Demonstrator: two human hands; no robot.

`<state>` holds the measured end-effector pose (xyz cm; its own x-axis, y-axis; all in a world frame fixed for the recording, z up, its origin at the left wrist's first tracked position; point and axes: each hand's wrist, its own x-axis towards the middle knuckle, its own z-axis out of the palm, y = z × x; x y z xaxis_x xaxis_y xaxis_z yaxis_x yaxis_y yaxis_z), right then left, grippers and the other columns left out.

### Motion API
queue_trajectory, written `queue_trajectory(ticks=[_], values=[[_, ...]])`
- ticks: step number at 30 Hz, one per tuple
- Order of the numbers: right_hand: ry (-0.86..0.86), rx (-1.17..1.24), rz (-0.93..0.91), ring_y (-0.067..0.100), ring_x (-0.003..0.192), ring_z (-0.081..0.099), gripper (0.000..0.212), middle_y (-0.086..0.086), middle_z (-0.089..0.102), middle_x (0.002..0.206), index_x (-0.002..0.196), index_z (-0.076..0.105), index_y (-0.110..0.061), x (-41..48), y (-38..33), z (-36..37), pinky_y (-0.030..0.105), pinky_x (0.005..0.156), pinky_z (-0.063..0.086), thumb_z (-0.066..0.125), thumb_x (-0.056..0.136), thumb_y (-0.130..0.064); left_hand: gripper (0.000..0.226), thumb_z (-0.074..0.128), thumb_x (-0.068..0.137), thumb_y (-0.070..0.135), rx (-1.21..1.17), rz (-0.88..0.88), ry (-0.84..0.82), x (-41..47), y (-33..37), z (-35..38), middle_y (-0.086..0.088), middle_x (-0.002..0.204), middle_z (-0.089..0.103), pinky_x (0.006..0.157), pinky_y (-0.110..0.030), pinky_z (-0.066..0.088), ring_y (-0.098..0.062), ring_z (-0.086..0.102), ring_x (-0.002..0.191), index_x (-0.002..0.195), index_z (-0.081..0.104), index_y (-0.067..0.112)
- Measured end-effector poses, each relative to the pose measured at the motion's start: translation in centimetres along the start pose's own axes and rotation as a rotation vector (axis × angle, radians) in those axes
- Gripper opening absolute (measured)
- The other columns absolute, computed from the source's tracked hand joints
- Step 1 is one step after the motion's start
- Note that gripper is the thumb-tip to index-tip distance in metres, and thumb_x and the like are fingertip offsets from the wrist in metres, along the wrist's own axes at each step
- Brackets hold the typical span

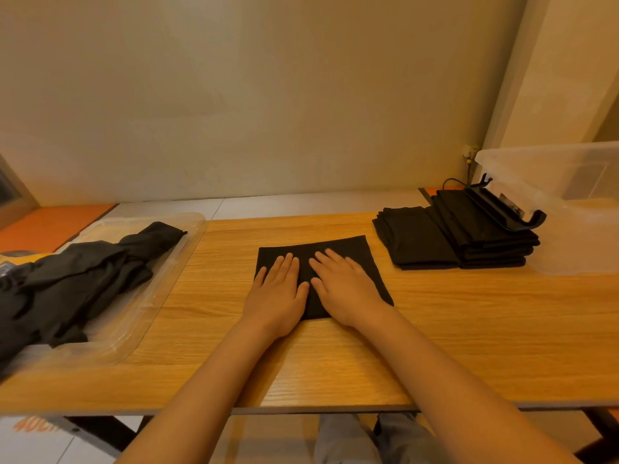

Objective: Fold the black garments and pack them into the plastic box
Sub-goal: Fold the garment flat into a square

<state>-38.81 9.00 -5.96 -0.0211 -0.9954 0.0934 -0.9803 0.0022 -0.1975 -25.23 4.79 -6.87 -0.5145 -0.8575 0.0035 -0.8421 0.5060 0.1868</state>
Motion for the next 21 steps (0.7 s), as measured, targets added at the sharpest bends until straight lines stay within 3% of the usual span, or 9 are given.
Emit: queue_trajectory(ticks=[4,17,19,21], values=[[-0.122,-0.038,0.041,0.010,0.147,-0.008,0.054,-0.006,-0.005,0.161,0.153,0.001,-0.025,-0.3,1.4,0.6,0.035,0.120,-0.003,0.014,0.104,-0.042,0.058,0.017,0.103,0.043,0.027,0.031,-0.018,0.0,-0.5,0.3,0.005,0.161,-0.007,0.119,-0.031,-0.005,-0.007,-0.009,0.146,0.153,-0.002,0.020],[-0.141,-0.107,0.273,0.013,0.146,-0.016,0.069,-0.002,-0.013,0.160,0.152,-0.010,-0.024,-10.0,0.8,-1.1,0.037,0.120,-0.006,0.009,0.096,-0.060,0.057,0.020,0.103,0.044,0.052,0.319,-0.067,-3.6,-1.8,-0.5,0.013,0.159,-0.009,0.118,-0.024,-0.009,0.001,-0.014,0.143,0.152,-0.003,0.030],[-0.184,-0.151,0.301,0.014,0.147,-0.008,0.069,-0.001,-0.006,0.161,0.153,-0.003,-0.023,-11.7,0.6,-2.3,0.038,0.120,-0.004,0.010,0.097,-0.060,0.056,0.016,0.102,0.047,0.090,0.378,-0.100,-3.0,-2.7,-1.2,0.015,0.158,-0.012,0.117,-0.024,-0.010,0.001,-0.018,0.143,0.151,-0.006,0.033],[-0.135,-0.186,0.291,0.015,0.146,0.016,0.065,0.001,0.022,0.158,0.152,0.021,-0.023,-12.3,0.1,-3.8,0.037,0.119,0.006,0.013,0.098,-0.058,0.057,0.006,0.098,0.053,0.177,0.394,-0.090,-2.1,-3.5,-2.1,0.013,0.158,-0.015,0.116,-0.025,-0.012,-0.001,-0.021,0.142,0.150,-0.011,0.036]])
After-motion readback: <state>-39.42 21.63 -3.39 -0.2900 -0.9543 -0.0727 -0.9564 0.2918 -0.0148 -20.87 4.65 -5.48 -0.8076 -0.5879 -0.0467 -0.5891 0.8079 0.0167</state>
